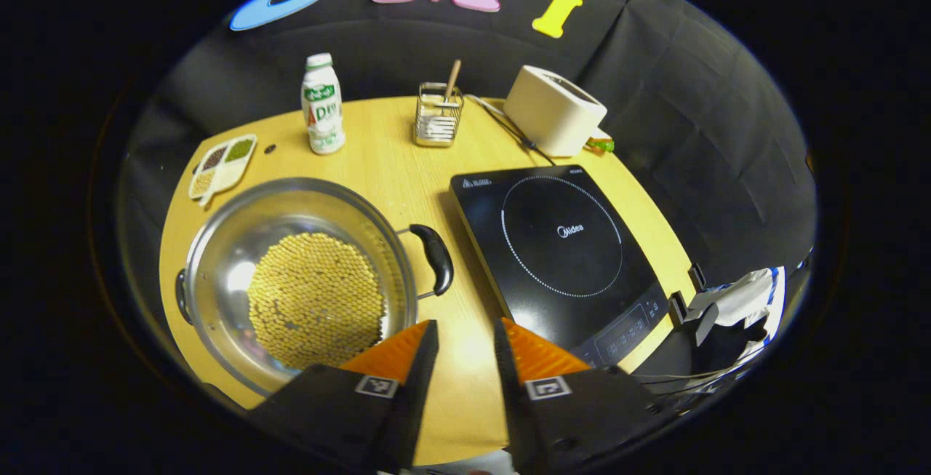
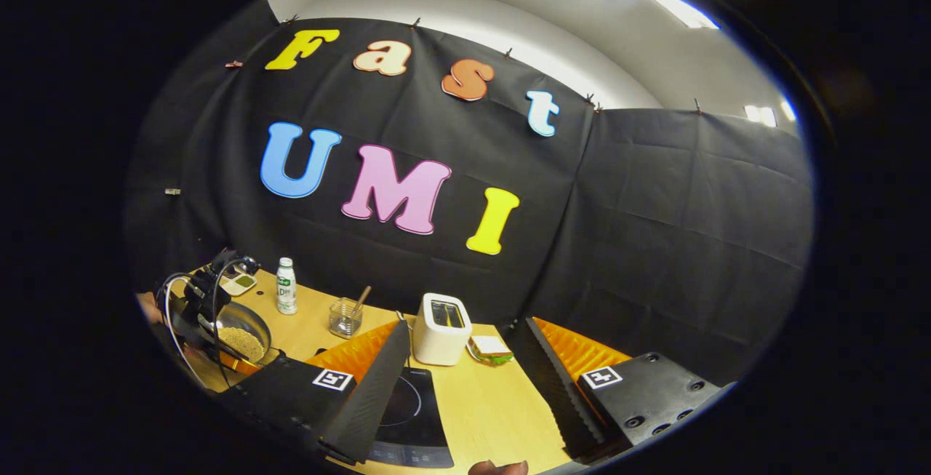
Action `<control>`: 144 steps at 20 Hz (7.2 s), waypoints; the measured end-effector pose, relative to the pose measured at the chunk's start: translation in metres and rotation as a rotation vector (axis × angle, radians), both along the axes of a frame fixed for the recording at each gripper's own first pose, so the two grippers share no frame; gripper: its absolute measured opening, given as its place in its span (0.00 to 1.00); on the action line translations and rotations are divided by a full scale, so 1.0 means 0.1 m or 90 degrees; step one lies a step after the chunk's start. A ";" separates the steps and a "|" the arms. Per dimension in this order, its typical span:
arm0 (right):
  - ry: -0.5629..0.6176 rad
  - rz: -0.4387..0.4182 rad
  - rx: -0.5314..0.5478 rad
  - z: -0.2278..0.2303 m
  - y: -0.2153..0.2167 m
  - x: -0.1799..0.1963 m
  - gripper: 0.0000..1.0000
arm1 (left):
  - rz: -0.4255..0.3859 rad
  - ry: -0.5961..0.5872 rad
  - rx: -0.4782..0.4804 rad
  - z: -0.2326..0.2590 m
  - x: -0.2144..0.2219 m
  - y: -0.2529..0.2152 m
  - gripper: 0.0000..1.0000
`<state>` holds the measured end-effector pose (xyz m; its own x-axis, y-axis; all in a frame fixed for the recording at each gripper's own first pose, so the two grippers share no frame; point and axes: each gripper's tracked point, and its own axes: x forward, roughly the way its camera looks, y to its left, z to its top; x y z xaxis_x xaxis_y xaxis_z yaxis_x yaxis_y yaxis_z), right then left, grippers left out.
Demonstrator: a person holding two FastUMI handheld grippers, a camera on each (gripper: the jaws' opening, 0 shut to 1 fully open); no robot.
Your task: First push the handle of the pot to place it horizontally, then grasp the pot with both hands and set it on the induction cooktop.
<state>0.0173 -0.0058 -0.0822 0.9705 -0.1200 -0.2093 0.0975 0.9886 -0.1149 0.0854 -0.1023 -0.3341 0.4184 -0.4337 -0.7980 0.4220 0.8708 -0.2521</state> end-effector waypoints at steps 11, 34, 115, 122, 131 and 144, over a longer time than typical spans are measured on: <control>0.078 0.224 0.089 -0.55 1.75 0.39 0.98 | 0.199 -0.116 0.067 0.36 0.20 1.88 0.96; 0.511 0.247 0.216 -3.22 3.40 0.85 0.97 | 0.218 -0.033 0.129 -0.88 1.06 2.91 0.86; 0.561 0.165 0.240 -4.19 0.55 1.56 0.53 | 0.159 0.027 0.107 -0.45 0.93 -0.76 0.55; 0.571 0.159 0.259 -4.32 0.54 1.53 0.57 | 0.155 0.022 0.118 -0.52 0.94 -0.78 0.58; 0.562 0.155 0.256 -4.33 0.53 1.54 0.62 | 0.153 0.035 0.116 -0.54 0.91 -0.77 0.59; 0.485 0.101 0.289 -3.96 0.43 1.52 0.99 | 0.149 -0.027 0.142 -0.21 0.82 -0.63 0.96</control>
